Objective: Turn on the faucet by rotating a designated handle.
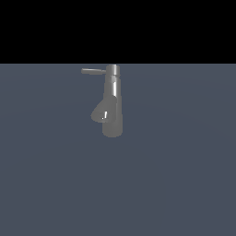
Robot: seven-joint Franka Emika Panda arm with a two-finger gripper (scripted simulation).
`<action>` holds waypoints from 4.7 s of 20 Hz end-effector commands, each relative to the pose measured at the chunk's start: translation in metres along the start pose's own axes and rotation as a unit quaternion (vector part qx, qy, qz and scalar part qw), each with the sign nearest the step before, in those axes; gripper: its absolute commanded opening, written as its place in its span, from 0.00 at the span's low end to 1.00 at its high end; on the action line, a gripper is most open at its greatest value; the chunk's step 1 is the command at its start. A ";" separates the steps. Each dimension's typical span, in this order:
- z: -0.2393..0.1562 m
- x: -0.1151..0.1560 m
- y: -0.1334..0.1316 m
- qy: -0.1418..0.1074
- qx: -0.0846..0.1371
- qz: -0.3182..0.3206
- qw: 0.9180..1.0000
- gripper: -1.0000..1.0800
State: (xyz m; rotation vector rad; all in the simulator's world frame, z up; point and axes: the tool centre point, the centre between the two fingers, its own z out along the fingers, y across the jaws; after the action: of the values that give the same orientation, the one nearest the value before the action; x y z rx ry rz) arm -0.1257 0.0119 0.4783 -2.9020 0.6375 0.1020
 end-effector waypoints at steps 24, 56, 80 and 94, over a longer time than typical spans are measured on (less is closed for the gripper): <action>0.105 0.156 -0.095 -0.022 -0.010 0.349 0.937 0.00; 0.250 0.232 -0.178 0.057 -0.051 0.567 0.820 0.00; 0.231 0.188 -0.167 0.057 -0.051 0.567 0.820 0.00; 0.217 0.156 -0.158 0.057 -0.051 0.567 0.820 0.00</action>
State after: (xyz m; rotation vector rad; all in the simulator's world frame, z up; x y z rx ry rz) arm 0.0852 0.1170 0.2752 -2.1361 2.3208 0.0804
